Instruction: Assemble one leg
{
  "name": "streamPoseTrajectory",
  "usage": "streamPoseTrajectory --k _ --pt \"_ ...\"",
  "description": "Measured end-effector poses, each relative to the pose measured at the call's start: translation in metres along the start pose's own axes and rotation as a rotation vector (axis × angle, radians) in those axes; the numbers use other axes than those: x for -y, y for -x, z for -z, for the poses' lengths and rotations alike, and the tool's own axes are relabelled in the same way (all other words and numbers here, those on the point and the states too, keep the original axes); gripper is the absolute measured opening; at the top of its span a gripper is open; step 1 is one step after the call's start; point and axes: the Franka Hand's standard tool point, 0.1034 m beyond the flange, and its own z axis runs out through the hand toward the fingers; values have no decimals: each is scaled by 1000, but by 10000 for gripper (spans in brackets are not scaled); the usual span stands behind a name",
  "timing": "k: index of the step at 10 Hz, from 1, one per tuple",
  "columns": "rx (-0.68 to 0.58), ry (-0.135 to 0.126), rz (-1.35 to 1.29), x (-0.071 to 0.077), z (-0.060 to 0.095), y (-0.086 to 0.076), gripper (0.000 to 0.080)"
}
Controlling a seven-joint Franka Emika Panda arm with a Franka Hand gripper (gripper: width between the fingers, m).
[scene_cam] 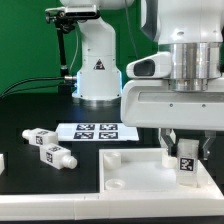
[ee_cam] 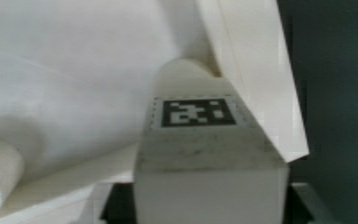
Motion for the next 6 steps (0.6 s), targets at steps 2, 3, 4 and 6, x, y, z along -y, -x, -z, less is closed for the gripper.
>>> streamPoseTrajectory --k 2,3,4,6 --pt "3 7 -273 -3 -1 0 284" --pt "14 6 -409 -5 -1 0 284" --pt "50 9 -677 -10 -1 0 284" --pt "89 -16 -1100 -10 -2 3 284"
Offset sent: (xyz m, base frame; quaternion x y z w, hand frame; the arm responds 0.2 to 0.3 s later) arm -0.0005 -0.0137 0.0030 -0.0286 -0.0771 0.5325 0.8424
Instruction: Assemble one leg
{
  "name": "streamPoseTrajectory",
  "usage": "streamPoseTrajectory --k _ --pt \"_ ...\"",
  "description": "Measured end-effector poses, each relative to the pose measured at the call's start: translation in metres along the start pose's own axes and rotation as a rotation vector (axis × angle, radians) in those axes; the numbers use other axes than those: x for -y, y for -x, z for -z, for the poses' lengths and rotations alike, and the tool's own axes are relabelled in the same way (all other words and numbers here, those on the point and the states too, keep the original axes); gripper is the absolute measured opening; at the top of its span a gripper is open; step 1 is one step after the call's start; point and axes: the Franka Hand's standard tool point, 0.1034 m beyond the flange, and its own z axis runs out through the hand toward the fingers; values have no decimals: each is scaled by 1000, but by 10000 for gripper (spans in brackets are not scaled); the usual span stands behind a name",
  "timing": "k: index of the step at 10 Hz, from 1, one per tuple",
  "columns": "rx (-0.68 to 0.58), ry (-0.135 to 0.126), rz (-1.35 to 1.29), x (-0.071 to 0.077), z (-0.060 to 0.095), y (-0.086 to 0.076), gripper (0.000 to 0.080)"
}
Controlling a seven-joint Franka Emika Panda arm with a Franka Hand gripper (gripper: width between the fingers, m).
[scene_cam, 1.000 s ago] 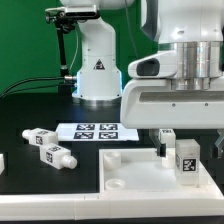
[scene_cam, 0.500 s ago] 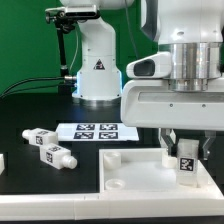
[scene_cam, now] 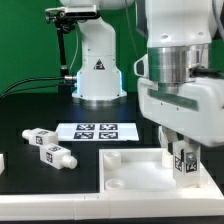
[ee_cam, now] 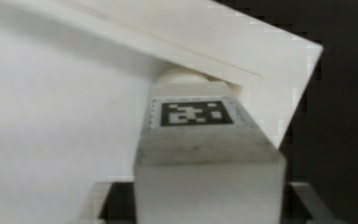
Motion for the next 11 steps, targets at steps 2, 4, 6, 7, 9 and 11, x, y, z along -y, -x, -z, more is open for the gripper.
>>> streamPoseTrajectory --k 2,4,6,7,9,11 --pt "-5 -7 -126 -1 0 1 285" --pt "-20 0 10 -1 0 2 285" --pt "-27 12 424 0 0 7 579" --pt "-19 22 559 -2 -1 7 579" --pt "-24 25 652 -2 -1 6 636" --pt "-33 33 832 -2 -1 6 649"
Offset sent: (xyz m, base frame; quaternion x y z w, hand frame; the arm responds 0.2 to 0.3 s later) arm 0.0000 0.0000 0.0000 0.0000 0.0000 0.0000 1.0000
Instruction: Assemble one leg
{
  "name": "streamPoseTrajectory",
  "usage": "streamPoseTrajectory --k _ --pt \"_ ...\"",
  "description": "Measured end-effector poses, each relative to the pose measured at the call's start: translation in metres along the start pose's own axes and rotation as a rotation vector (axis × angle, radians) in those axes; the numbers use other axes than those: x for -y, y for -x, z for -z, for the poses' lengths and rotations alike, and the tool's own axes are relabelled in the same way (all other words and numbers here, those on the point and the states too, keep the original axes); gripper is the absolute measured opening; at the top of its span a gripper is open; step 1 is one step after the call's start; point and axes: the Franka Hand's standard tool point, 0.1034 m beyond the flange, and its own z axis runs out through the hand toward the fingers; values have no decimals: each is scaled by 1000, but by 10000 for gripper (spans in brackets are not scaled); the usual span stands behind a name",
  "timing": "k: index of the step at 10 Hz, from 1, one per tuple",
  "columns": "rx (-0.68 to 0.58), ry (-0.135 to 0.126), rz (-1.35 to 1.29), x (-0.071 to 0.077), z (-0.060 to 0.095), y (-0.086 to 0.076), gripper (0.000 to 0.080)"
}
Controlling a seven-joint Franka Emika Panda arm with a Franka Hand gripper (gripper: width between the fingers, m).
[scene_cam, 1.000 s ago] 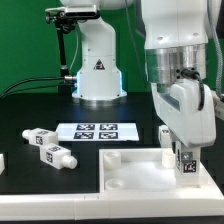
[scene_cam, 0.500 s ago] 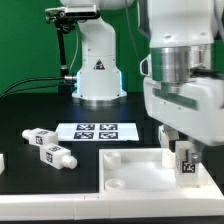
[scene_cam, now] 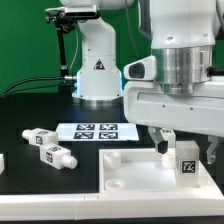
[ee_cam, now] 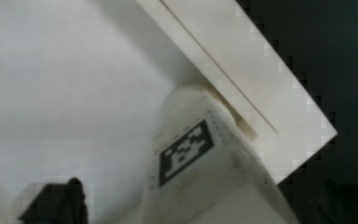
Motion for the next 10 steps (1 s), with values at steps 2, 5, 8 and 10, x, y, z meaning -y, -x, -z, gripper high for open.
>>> streamPoseTrajectory --k 2,5,8,10 --pt "-17 8 359 8 -1 6 649" --pt "-19 12 306 7 -1 5 437" --pt "-19 10 89 6 -2 5 287" --pt "-32 15 -270 7 -2 6 287"
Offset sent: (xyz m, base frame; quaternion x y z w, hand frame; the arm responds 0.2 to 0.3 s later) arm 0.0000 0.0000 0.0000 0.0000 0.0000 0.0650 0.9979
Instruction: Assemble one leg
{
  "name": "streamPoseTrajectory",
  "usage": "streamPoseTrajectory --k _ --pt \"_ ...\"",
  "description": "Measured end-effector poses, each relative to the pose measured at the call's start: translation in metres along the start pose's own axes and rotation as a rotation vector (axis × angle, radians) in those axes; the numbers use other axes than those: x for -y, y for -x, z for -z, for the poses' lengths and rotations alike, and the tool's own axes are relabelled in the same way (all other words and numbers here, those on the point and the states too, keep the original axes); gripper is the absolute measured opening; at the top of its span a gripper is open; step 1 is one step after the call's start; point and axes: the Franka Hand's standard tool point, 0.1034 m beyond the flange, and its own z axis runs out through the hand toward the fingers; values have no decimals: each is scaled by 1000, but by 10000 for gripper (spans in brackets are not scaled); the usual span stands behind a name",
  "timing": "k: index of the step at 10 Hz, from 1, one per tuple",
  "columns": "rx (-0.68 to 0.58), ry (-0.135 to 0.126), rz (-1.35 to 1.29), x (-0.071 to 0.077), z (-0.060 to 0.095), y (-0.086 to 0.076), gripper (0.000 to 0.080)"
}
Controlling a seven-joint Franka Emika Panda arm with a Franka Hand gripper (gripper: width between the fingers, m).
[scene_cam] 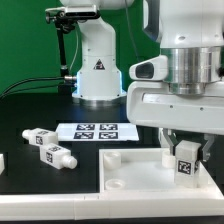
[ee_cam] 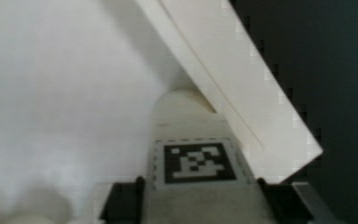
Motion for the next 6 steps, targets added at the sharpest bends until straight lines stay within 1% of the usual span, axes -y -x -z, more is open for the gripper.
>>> streamPoseTrajectory --k 3,4,5,6 --pt "76 -26 -596 1 -1 -3 287" --pt "80 -23 -714 2 0 -1 287" --pt "82 -21 -776 4 0 2 287" --pt "80 -10 -842 4 -1 5 287"
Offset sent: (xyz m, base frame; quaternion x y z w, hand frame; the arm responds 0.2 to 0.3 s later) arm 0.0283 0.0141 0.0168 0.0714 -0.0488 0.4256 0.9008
